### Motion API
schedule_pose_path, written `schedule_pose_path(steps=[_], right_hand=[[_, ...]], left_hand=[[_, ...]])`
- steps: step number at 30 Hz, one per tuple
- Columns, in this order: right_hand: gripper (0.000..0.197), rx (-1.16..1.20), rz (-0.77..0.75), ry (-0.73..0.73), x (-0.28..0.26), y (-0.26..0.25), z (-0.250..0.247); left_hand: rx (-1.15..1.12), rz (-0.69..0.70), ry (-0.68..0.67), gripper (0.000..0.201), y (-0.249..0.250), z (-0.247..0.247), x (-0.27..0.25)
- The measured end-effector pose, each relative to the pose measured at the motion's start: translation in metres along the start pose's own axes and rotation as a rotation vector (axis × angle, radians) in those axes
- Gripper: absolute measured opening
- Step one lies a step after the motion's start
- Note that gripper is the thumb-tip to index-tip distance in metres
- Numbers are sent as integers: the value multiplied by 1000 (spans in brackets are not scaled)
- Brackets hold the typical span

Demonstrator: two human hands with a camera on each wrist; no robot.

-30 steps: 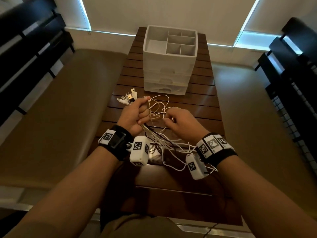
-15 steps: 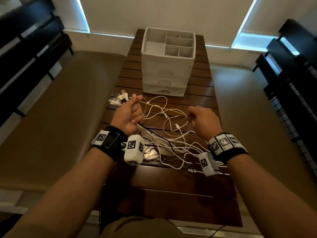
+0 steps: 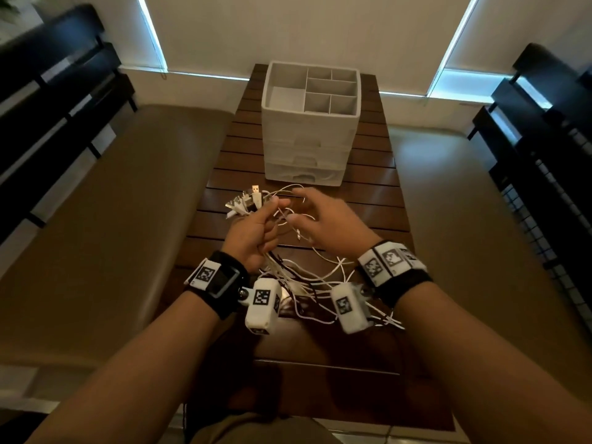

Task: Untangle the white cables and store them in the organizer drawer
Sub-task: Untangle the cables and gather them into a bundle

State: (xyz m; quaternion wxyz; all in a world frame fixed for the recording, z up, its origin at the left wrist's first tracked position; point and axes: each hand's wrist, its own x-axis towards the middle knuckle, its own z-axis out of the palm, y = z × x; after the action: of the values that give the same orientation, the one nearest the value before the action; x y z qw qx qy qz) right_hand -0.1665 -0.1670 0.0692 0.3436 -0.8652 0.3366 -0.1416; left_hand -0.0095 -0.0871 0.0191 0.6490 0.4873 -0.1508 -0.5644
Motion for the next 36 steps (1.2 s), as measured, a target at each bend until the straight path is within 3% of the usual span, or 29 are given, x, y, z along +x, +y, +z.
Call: schedule_pose_path(steps=[2, 5, 9, 13, 18, 20, 23, 26, 32, 36], right_hand=[[31, 95, 41, -35, 6, -9, 17], [13, 19, 20, 40, 10, -9, 25], [8, -163, -30, -7, -1, -7, 15], [9, -159, -85, -27, -18, -1, -6], [8, -51, -44, -80, -39, 7, -37], [9, -117, -30, -132, -43, 11, -43], [12, -198, 41, -221, -48, 18, -44], [15, -237, 127, -275, -54, 26, -44], [19, -432, 426, 101, -47, 66, -44], [17, -555, 613, 80, -43, 85, -39]], left_hand=[[7, -13, -15, 25, -1, 3, -4], [-13, -35, -45, 25, -1, -1, -6], [-129, -79, -2, 22, 0, -5, 0], [-205, -101, 41, 21, 12, -21, 14], [-258, -133, 74, 24, 20, -32, 23], [-330, -153, 70, 25, 23, -32, 23], [-350, -147, 22, 27, 26, -33, 25], [-316, -115, 70, 27, 31, -38, 30], [-276, -86, 114, 27, 26, -45, 33], [-288, -21, 172, 30, 25, -45, 28]])
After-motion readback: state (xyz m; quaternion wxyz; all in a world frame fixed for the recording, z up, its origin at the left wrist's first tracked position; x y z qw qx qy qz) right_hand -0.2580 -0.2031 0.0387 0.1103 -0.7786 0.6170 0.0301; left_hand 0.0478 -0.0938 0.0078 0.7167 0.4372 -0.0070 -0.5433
